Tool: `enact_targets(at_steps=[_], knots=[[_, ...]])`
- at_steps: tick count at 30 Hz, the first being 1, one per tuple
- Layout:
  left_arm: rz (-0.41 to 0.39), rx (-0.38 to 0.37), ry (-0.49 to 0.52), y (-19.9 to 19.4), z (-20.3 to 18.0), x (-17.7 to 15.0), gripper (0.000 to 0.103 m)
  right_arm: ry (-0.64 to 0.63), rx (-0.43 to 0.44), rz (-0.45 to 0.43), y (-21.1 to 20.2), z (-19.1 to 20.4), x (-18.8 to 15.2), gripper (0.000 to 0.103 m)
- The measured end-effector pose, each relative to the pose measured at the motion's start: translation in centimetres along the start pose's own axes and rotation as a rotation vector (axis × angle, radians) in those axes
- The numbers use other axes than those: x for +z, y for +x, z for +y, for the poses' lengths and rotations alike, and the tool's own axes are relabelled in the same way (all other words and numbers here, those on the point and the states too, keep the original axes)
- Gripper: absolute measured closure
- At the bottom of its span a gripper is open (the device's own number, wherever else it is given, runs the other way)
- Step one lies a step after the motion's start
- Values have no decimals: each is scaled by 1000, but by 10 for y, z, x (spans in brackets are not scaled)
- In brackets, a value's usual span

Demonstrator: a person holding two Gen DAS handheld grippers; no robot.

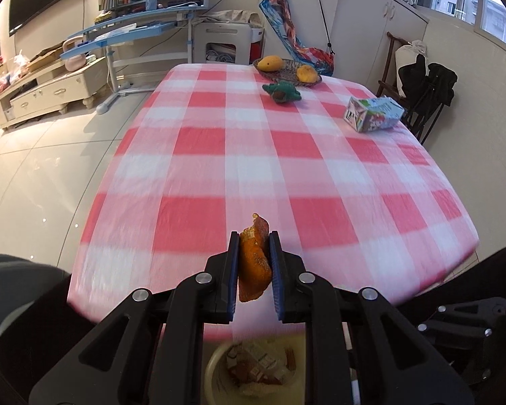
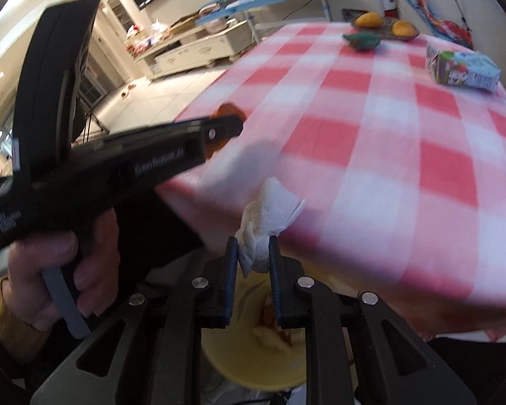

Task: Collect trash
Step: 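Drop the tissue into the bucket with the right tool while the left tool drops the orange piece, then raise both open tools from the bucket toward the table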

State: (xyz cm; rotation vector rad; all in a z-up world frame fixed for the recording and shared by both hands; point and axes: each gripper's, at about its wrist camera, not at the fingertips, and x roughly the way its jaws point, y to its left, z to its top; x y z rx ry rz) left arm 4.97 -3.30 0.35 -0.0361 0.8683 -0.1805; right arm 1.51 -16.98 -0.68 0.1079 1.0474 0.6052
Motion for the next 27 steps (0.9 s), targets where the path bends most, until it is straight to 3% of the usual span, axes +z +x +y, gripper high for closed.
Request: enact_targets(at_steps=[4,7,13,15,19,22,24,27], knots=[[12,0,-7,-11,2,-18,87,-4,-2,57,10,6,-18,79],[24,-3,-12,-18,2,-32,87,-1,-23,68,14,6,-25,68],[55,-10,-5,-29,0,-59,87,18,-61,36,6,4,-29,56],[67,-14,2,-30,-2,-67,87,22,-79,23,0,4,-35,44],[80,4,11,-33,-3,-81,86,44,-124,-8,-8,0,-42,34],[52,13,-3,-38,1,-81,71,58,-155,-29,-14,1,-46,26],[10,29,-10,-44,3,-79,53,64,-174,-47,-19,0,-49,24],[-35,52,2,-52,2,-78,48,68,-185,-63,-23,0,-50,20]])
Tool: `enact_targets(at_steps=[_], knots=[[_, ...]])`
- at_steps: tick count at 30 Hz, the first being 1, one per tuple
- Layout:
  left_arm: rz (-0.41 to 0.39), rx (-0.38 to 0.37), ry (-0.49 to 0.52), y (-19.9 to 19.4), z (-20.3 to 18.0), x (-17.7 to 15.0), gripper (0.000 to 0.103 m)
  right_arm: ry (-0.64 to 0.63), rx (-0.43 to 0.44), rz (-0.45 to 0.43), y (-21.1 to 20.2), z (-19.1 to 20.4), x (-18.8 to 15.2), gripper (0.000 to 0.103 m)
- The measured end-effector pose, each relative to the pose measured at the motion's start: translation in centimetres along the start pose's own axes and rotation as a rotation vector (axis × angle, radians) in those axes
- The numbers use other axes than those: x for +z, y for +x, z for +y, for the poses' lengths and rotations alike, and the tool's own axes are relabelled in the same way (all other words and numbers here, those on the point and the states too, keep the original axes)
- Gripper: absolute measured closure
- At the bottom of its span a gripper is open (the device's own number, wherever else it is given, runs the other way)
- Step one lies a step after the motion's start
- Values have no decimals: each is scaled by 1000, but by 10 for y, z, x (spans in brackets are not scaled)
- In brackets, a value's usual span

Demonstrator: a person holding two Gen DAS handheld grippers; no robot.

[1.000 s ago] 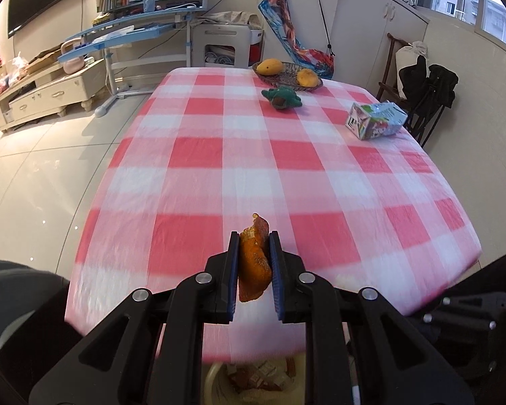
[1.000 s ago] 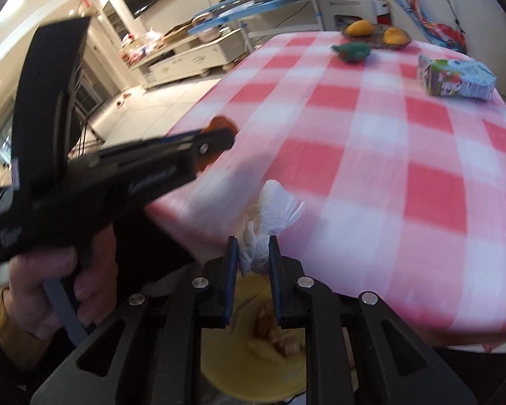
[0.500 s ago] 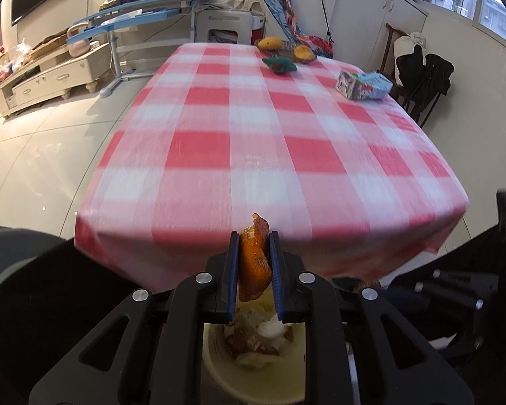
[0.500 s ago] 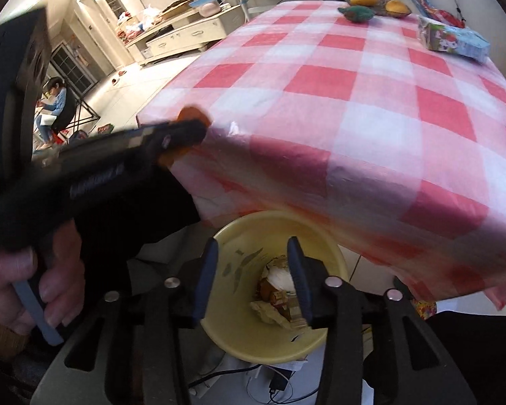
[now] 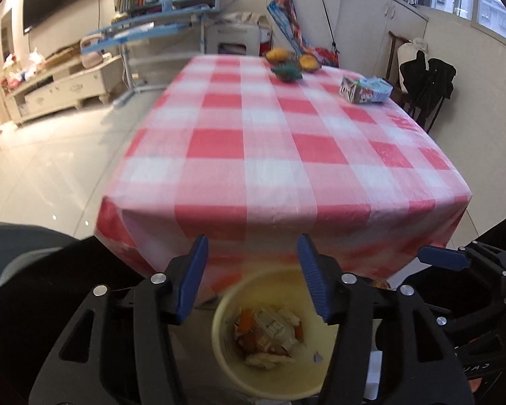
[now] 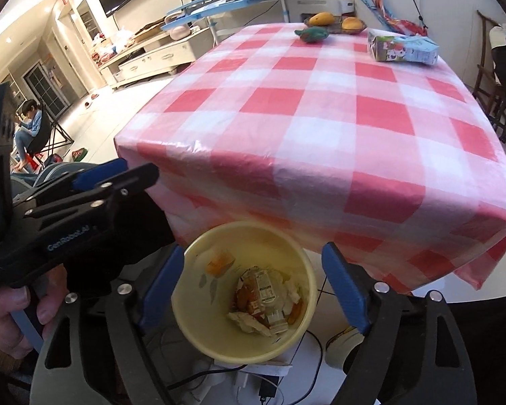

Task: Collect trash
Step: 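Raise both open tools from the bucket toward the table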

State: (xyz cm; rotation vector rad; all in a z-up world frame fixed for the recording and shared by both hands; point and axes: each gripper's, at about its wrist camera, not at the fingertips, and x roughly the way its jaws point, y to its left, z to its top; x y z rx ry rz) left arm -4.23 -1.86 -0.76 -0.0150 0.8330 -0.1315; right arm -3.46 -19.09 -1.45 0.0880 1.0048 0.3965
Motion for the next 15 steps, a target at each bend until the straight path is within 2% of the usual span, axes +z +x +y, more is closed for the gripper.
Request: enact_targets(at_steps=[8,15], knots=[[-49,39,37,-5,-4,1,37,-19,-9,-13,0,4,-3,18],[-58,50,25,-3,-2,3,29,-15,-14,-30,-2,4,-4,17]])
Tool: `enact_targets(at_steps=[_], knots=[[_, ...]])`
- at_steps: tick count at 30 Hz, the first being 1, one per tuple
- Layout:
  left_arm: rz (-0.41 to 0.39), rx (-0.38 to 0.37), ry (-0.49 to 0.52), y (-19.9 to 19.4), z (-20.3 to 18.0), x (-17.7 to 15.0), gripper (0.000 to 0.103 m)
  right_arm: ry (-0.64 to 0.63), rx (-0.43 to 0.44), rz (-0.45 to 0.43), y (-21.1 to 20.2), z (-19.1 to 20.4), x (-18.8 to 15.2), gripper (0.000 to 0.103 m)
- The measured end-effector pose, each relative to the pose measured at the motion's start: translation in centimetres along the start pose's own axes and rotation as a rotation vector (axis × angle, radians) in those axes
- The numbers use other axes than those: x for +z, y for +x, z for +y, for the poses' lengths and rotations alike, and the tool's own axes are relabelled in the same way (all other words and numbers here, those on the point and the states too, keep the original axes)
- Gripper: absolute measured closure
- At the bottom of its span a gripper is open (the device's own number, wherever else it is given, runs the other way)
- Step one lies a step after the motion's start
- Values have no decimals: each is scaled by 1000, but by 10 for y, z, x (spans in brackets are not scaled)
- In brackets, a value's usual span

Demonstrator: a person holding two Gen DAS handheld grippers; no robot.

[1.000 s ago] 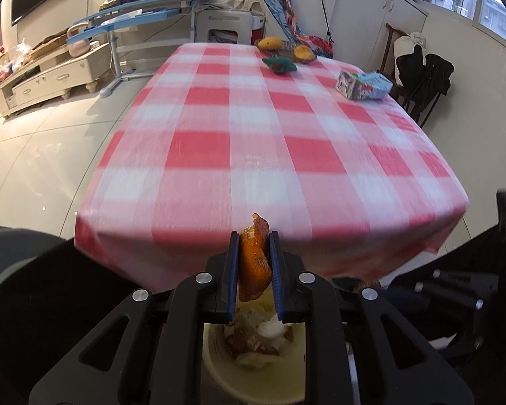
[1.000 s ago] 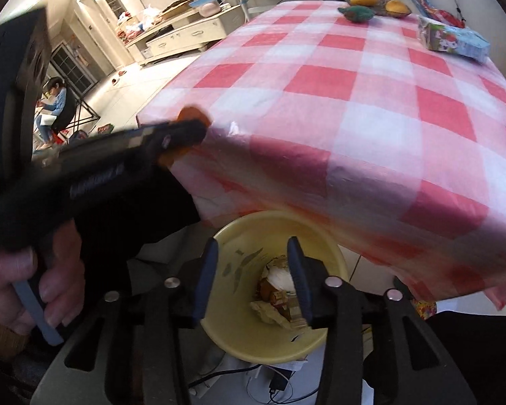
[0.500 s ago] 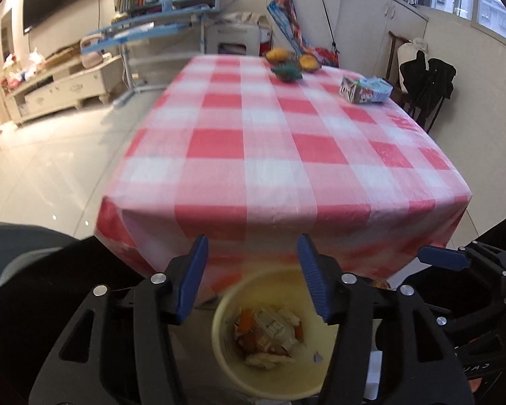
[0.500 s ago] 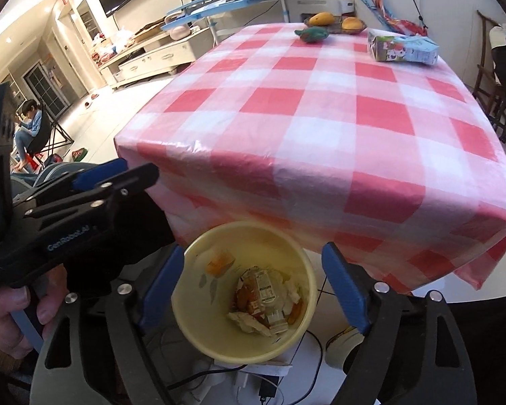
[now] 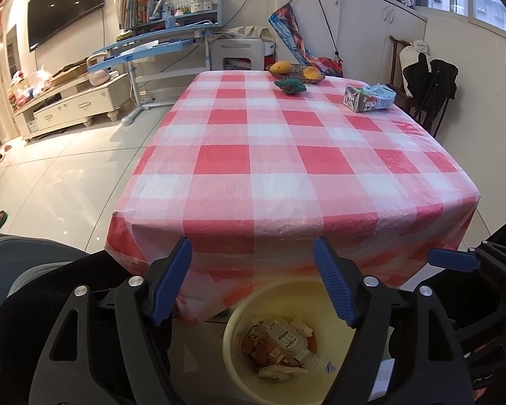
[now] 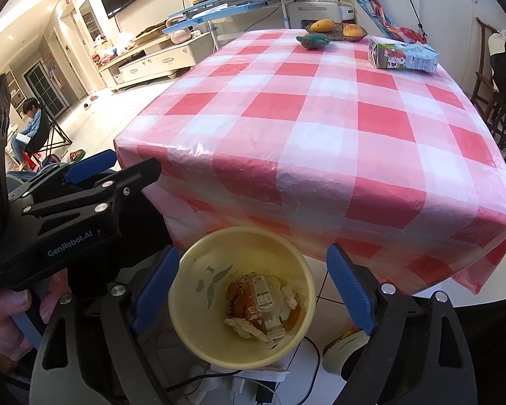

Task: Collect trash
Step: 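Raise both open tools from the bucket toward the table, then grasp the green knitted toy with the left tool while the right tool grasps the milk carton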

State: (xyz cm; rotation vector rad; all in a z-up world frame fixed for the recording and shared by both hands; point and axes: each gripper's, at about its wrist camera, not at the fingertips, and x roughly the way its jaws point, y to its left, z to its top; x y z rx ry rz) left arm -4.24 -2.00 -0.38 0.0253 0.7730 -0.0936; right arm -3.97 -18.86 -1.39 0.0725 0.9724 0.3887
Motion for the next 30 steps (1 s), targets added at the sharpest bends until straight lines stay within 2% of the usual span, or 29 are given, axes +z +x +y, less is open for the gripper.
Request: enact_targets(at_steps=[17,24,30], knots=[[-22,9,-43,1,5,3,19,37,-41,-66,-11,-10,7,13],[-28,-25,-71,6,11,22,16,129,-55,-99,-17,-43,34,12],[-54,-43,-33,21,5,62,16,227,-58,-130,-13,-88,77,12]])
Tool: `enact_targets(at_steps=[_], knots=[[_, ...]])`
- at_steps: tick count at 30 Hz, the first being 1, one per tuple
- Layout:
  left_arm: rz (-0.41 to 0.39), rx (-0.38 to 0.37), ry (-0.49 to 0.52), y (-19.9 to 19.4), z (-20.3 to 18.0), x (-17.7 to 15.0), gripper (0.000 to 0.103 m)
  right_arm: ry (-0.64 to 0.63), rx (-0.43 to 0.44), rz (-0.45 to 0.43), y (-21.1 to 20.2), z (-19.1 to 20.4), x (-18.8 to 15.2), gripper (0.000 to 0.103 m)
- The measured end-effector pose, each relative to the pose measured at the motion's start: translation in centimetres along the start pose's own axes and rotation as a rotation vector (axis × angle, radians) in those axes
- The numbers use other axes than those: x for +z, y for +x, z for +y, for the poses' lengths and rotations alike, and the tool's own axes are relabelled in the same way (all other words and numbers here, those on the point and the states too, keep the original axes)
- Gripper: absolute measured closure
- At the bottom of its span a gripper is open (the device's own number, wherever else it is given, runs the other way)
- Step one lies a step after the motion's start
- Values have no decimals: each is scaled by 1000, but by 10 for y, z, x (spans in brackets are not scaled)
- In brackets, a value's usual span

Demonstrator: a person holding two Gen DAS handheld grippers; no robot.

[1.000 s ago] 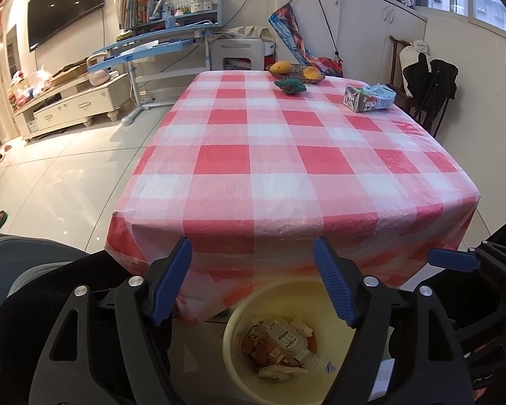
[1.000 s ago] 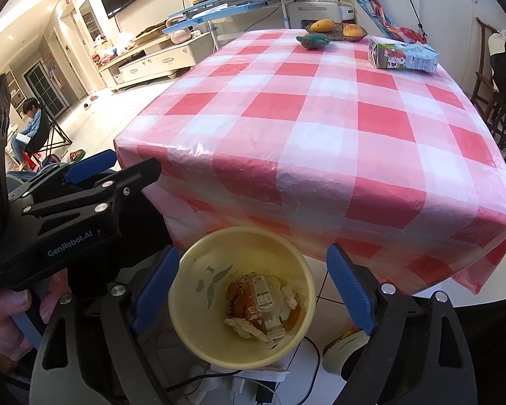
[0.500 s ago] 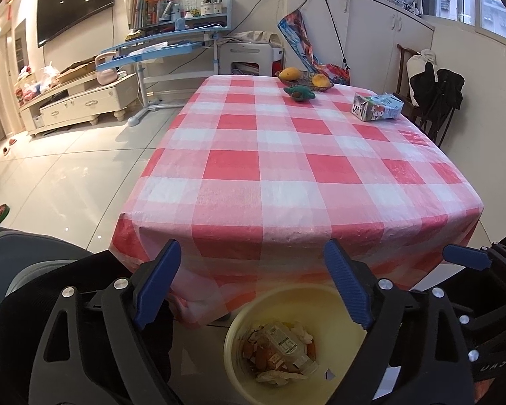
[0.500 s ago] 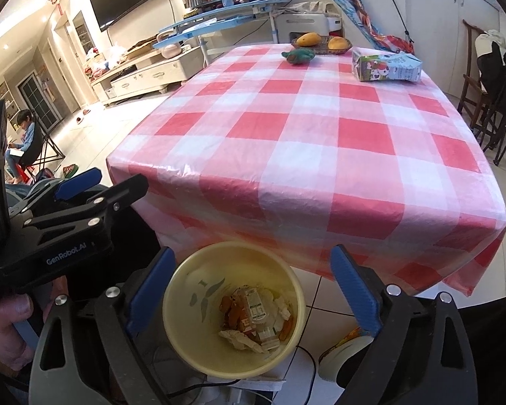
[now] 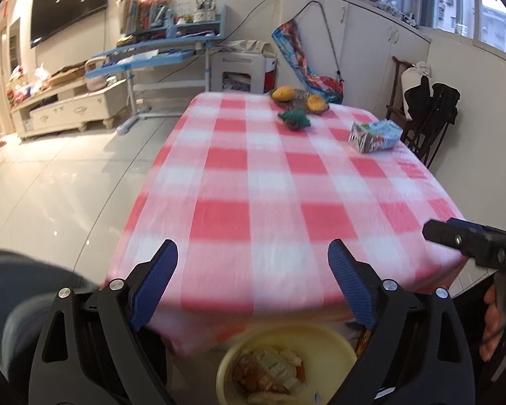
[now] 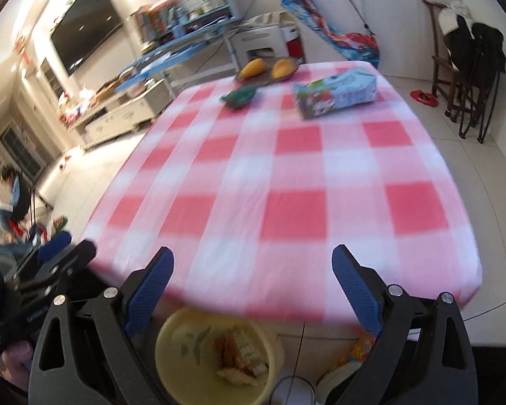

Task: Collect trash
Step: 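Grasp the green knitted toy with the left tool while the right tool grasps the milk carton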

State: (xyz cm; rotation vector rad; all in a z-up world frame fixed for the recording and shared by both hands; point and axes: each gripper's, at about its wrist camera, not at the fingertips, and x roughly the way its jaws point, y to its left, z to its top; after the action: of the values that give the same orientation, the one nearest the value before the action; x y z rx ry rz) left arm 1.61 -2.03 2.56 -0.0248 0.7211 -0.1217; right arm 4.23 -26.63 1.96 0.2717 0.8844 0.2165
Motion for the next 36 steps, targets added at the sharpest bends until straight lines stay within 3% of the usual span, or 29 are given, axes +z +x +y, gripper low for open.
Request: enact_targets(at_steps=[5,14,23,31,32,35,36], knots=[[-18,-21,48,25,-10,41,16,131,15,-9,17,-38,36,12],[37,-14,59,99,-18,94,16,337,47,-31,58,-95,86,12],[70,-20,121,175,-49,146,16,355,79,-30,95,-105,123,12],[115,-2,144,245,-71,187,16,255,46,-22,118,-105,152,13],[127,4,161,254,-75,189,16,232,40,-18,120,-104,154,16],[173,8,202,278,-83,193,16,194,59,3,127,-101,159,38],[188,-7,202,282,-84,193,26,189,93,17,129,-100,159,46]])
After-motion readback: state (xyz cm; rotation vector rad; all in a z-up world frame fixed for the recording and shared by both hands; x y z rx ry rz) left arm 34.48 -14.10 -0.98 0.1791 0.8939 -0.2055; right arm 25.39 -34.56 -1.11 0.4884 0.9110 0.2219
